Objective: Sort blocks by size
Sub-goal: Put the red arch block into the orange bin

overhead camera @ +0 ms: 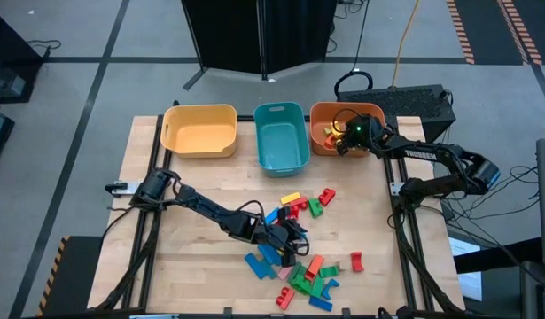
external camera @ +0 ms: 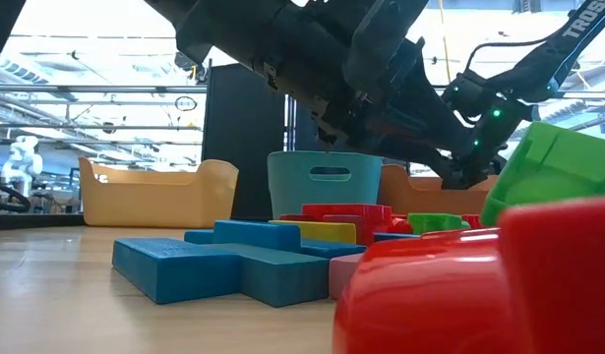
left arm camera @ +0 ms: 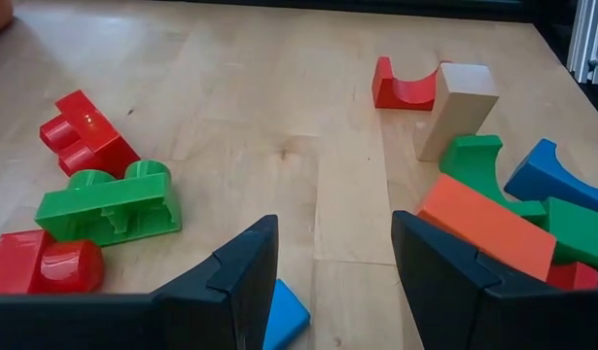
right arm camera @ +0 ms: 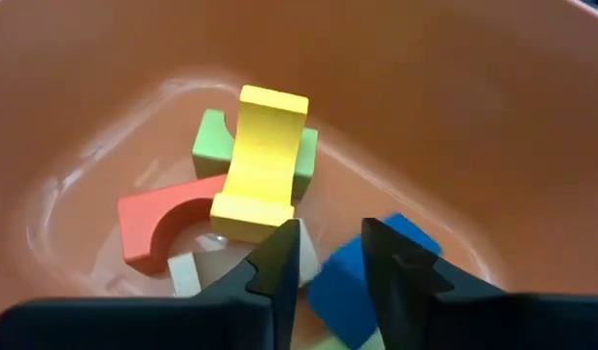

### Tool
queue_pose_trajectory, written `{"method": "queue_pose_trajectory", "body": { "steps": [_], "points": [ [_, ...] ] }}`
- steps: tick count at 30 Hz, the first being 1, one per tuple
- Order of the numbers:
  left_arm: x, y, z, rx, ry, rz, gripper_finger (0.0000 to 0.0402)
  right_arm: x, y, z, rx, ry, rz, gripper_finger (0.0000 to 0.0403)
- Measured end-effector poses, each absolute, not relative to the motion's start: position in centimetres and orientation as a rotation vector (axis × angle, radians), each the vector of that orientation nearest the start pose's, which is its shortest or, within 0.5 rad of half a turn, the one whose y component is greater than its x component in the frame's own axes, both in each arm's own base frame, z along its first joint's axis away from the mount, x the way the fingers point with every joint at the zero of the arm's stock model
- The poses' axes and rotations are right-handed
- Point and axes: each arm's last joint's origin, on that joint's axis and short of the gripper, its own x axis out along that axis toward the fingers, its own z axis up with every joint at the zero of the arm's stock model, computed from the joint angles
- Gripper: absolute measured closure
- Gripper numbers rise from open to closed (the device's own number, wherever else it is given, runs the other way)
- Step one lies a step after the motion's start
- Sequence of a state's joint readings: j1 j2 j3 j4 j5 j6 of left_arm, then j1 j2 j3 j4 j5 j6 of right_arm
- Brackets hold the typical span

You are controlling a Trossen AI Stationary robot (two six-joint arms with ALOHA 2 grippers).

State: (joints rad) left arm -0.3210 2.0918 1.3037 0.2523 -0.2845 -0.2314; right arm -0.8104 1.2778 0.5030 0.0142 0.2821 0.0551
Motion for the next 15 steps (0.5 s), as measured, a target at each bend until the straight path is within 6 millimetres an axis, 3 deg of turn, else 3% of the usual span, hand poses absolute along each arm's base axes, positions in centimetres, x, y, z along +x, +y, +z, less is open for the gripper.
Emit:
{"method": "queue_pose_trajectory", "body": {
  "steps": [8,15],
  "points": [
    [42.9,-13.6,15.3,-0.077,0.510,-0.015,0.0210,15.7,-16.2,17.5,0.230,0.681,-1.027,0.0277],
    [42.9,-14.1,15.5,-0.123,0.511,-0.163,0.0210,16.0,-12.2,21.4,0.155,0.523,-0.868,0.0279]
  ]
}}
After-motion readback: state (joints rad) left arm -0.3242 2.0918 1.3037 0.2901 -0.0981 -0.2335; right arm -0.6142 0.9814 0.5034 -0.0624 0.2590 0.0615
